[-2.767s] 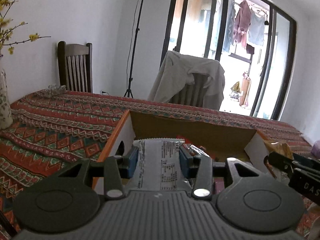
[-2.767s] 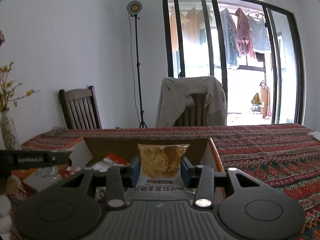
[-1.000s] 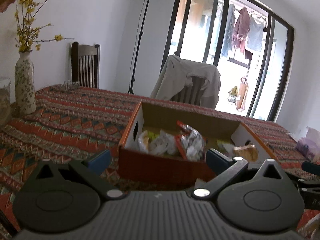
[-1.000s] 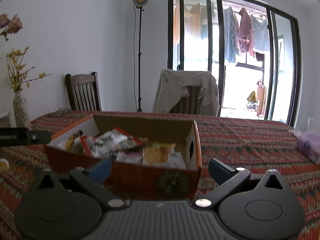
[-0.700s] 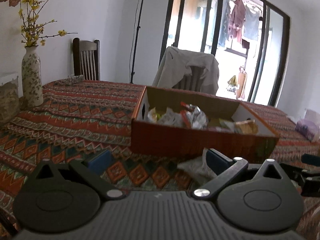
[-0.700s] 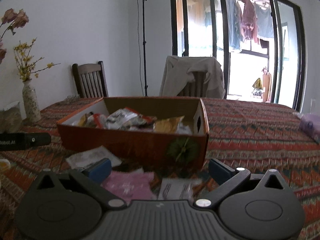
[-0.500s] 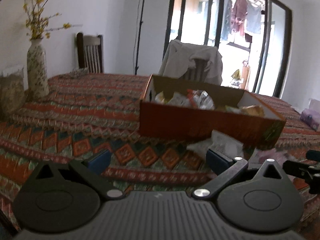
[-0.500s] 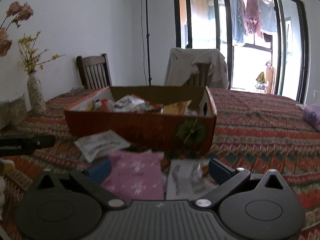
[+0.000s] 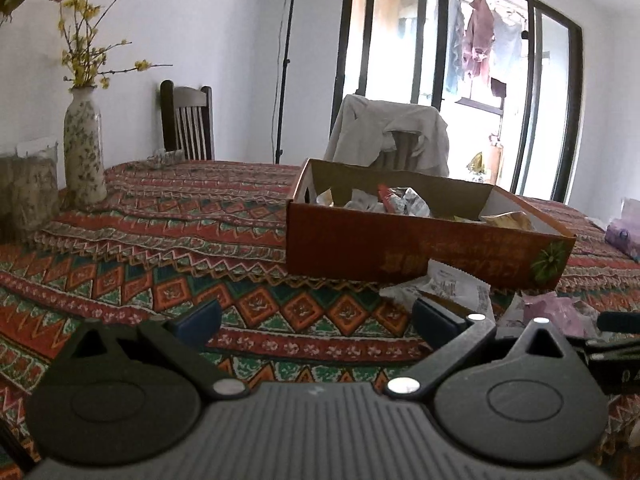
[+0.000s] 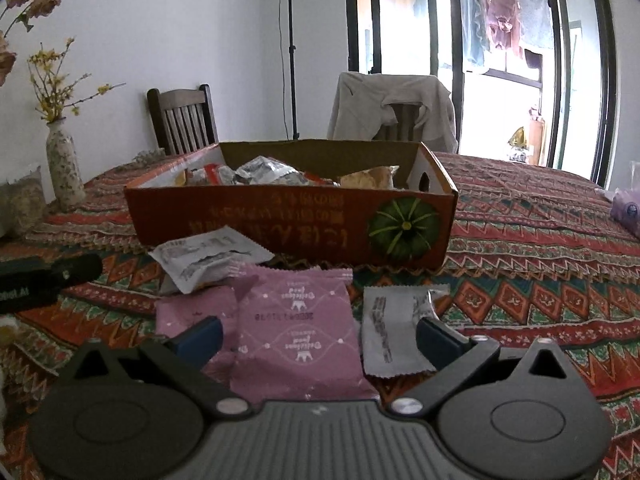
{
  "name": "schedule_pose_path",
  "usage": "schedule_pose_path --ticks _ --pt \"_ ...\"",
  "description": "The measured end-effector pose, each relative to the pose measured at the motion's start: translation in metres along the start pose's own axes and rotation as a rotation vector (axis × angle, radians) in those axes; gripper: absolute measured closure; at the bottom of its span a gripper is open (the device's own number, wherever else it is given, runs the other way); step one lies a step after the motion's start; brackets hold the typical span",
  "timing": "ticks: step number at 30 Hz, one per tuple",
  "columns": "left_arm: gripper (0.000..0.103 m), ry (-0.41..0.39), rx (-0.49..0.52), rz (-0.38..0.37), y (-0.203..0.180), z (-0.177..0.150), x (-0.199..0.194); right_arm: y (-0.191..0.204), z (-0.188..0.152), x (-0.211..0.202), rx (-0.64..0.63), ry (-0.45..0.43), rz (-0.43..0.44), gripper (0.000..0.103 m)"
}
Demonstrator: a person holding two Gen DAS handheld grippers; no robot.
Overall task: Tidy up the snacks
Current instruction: 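Move both tools back over the snack pile, then grasp a pink packet with the right tool while the left tool grasps another pink packet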
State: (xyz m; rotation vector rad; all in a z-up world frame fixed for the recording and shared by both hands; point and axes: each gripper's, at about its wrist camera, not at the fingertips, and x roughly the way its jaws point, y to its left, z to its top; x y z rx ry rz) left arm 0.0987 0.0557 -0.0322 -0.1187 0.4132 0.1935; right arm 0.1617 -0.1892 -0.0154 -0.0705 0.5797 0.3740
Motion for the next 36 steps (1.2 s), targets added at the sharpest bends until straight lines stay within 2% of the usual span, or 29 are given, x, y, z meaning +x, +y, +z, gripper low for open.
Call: schedule_pose_path --ticks 3,5,13,19,23,26,29,36 --pt "0.0 0.01 -0.006 -0.003 0.001 0.001 0.002 0.001 0.0 0.004 -0.005 0.019 0.025 0.025" --pt "0.0 0.014 -0.018 -0.005 0.003 0.001 0.003 0.001 -0.001 0.003 0.003 0.019 0.063 0.042" --pt "0.0 0.019 -0.021 -0.007 0.004 0.0 0.003 -0.005 -0.004 -0.012 0.03 -0.035 0.068 0.042" --pt "0.0 0.031 -0.023 0.029 0.003 0.002 0.003 -0.019 -0.003 -0.029 0.045 -0.097 0.021 0.042" --pt "0.0 0.088 -0.041 0.043 -0.004 0.006 0.004 -0.033 -0.005 -0.035 0.056 -0.115 -0.013 0.042" --pt "0.0 0.135 -0.072 -0.004 -0.017 0.008 0.005 -0.044 -0.007 -0.037 0.082 -0.123 -0.023 0.042" --pt "0.0 0.17 -0.062 -0.02 -0.039 0.011 0.009 -0.053 -0.01 -0.037 0.1 -0.126 -0.03 0.042" --pt "0.0 0.263 -0.039 0.006 -0.09 0.013 0.027 -0.068 -0.013 -0.038 0.113 -0.14 -0.04 0.042"
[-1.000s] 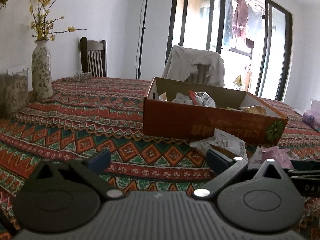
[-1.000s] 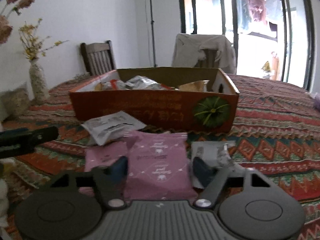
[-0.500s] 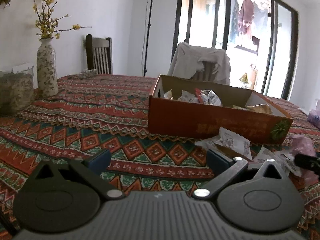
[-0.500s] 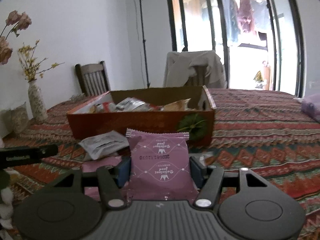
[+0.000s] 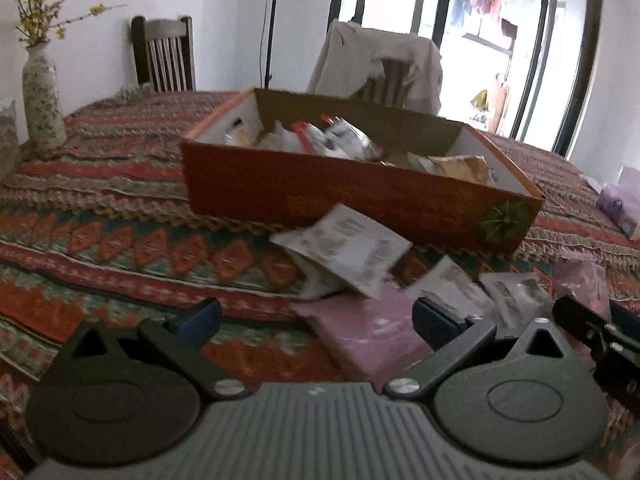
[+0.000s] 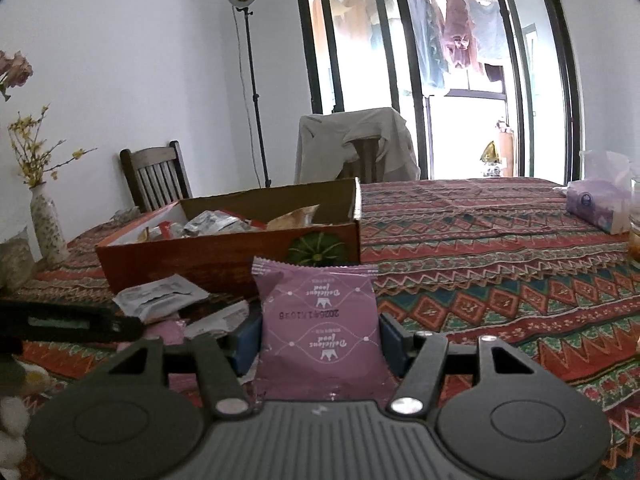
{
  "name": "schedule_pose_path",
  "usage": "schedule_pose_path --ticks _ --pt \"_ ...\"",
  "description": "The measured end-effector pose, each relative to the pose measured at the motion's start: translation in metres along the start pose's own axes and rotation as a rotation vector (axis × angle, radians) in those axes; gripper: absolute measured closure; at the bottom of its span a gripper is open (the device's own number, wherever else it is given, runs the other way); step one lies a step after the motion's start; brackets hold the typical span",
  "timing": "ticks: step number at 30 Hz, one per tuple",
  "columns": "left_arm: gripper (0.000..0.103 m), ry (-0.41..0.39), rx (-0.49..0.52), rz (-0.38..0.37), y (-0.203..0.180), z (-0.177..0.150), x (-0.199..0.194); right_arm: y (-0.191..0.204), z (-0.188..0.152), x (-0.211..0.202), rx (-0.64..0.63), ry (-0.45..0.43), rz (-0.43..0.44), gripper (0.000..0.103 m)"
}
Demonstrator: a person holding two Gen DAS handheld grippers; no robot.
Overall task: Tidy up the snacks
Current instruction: 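Grasp a pink packet with the right tool while the left tool grasps another pink packet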
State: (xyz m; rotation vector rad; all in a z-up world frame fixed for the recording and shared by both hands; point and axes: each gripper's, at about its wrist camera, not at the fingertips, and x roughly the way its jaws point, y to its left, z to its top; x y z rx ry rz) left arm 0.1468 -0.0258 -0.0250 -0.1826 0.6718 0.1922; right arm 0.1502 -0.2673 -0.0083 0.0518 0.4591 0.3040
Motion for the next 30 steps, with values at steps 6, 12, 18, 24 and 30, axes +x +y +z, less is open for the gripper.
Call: schedule_pose_path --ticks 6,12,18,24,30 --pt "0.0 0.027 -0.009 0.053 -0.028 -0.002 0.012 -0.003 -0.001 0.002 -0.016 -0.008 -0.017 0.042" --pt "0.0 0.062 -0.012 0.111 -0.03 -0.008 0.021 -0.001 -0.002 0.006 -0.035 -0.018 -0.021 0.042" --pt "0.0 0.061 0.012 0.124 -0.016 -0.013 0.016 0.0 -0.004 0.008 -0.038 -0.008 -0.008 0.042" --pt "0.027 0.033 0.064 0.095 -0.01 -0.015 0.009 0.003 -0.005 0.008 -0.055 0.001 -0.012 0.042" --pt "0.04 0.025 0.06 0.022 -0.001 -0.016 -0.002 0.003 -0.005 0.008 -0.057 -0.008 -0.008 0.042"
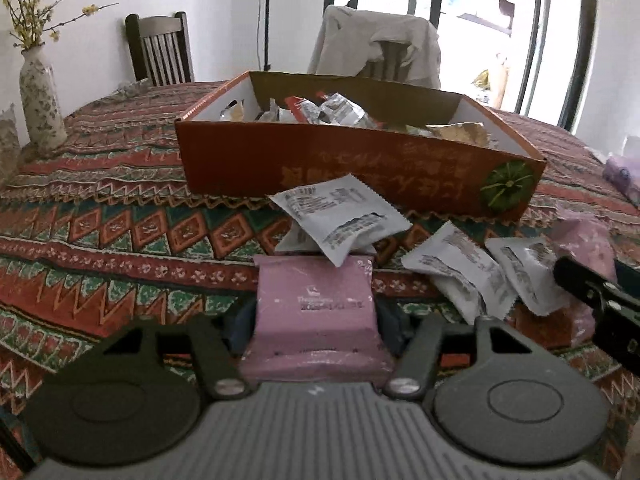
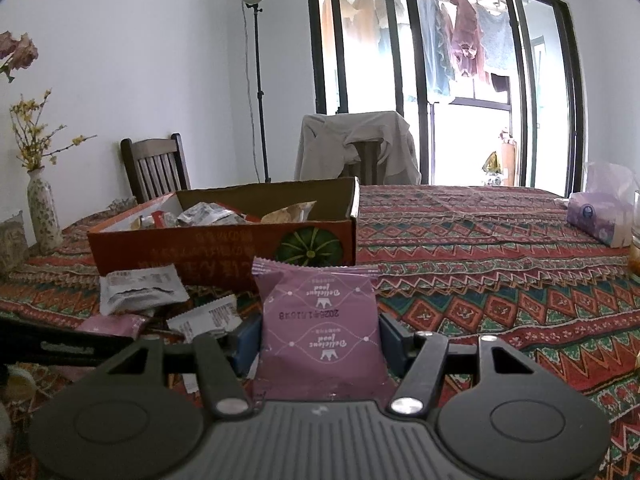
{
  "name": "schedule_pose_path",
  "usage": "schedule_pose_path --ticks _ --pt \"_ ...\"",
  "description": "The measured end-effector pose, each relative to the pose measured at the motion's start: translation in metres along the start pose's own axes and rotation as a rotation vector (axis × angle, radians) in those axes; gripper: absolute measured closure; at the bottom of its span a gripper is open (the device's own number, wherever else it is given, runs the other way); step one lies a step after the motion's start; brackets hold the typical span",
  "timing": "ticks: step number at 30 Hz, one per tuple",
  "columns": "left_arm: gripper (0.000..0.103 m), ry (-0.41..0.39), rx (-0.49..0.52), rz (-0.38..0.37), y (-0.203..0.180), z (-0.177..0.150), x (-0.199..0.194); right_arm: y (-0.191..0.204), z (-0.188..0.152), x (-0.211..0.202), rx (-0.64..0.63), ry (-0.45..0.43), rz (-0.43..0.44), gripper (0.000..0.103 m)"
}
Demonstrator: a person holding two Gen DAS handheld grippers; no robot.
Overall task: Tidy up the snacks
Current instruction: 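Grasp a pink packet with the right tool while the left tool grasps another pink packet, then carry both pink packets over the box and open both tools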
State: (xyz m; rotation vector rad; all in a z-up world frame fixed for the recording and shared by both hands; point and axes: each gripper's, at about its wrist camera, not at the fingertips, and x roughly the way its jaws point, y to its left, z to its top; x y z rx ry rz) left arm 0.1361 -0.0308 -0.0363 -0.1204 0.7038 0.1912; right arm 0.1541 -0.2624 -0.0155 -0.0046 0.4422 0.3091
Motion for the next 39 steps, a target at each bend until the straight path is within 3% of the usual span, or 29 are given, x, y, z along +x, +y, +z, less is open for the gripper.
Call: schedule_pose_path --ticks 19,28,34,39 --pt "0.04 -0.207 0.065 -0.04 0.02 -0.007 -0.063 0.015 0.013 -0.014 -0.034 -0.045 0.009 0.042" --pt "0.04 -0.301 0.056 -0.056 0.019 0.029 -0.068 0.024 0.039 -0.008 -0.056 -0.091 0.002 0.042" --pt "0.04 -0.324 0.063 -0.088 0.017 0.063 -0.052 0.031 0.071 0.009 -0.074 -0.126 -0.006 0.042" --pt "0.04 -0.345 0.054 -0.073 0.015 0.094 -0.033 0.036 0.102 0.036 -0.076 -0.137 -0.007 0.042"
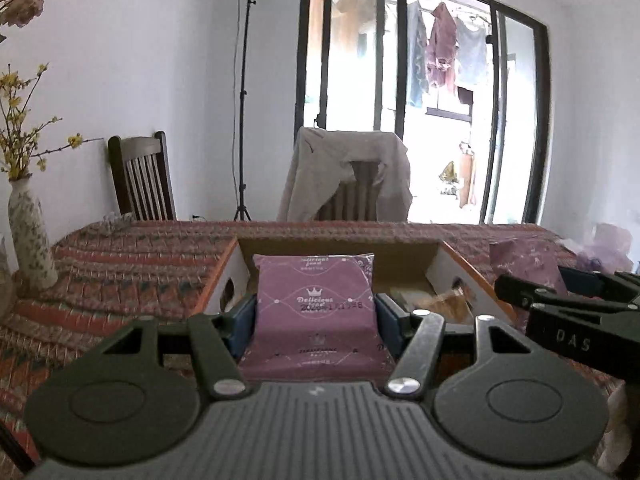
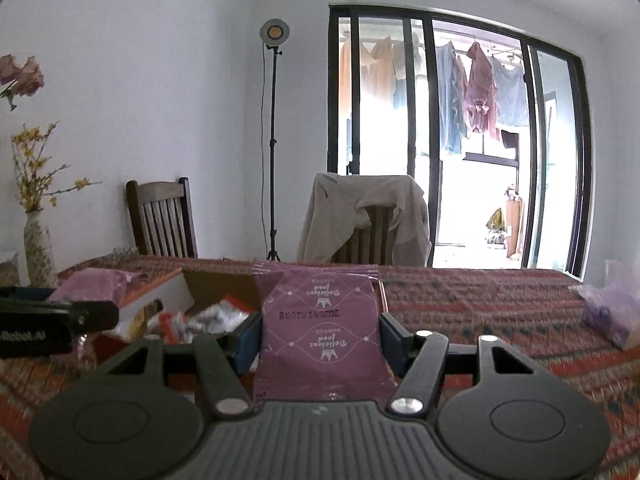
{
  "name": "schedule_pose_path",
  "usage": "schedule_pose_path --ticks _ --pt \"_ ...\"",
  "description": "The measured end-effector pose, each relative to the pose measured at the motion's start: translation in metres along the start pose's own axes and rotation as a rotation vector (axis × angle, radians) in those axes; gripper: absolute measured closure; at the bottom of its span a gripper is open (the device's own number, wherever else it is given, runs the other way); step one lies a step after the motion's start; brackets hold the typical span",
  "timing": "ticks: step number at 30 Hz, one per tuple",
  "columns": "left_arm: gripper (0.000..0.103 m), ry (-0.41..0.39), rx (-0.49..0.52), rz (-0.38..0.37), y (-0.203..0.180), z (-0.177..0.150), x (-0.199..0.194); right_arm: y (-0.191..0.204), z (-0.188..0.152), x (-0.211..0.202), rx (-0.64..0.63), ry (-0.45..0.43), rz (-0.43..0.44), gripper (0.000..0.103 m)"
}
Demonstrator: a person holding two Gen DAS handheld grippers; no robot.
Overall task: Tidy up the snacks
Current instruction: 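Carry both pink packets over the box and open both tools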
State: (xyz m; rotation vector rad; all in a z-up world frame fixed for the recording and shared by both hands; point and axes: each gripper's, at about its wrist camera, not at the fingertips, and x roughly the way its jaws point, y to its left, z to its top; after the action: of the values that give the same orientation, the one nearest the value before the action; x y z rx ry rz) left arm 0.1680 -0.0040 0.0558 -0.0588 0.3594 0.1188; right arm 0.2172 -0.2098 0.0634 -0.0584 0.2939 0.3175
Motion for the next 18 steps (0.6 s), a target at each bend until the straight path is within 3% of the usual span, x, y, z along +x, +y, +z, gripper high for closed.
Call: schedule_pose_path --ticks 11,18 --pt "0.04 -0.004 -0.072 0.038 0.014 0.04 0.074 0.005 0.025 0.085 0.052 0.046 -0.01 0.042" --pt "0.04 -0.034 -0.103 0.078 0.024 0.024 0.108 0.005 0.006 0.115 0.068 0.05 -0.001 0.042"
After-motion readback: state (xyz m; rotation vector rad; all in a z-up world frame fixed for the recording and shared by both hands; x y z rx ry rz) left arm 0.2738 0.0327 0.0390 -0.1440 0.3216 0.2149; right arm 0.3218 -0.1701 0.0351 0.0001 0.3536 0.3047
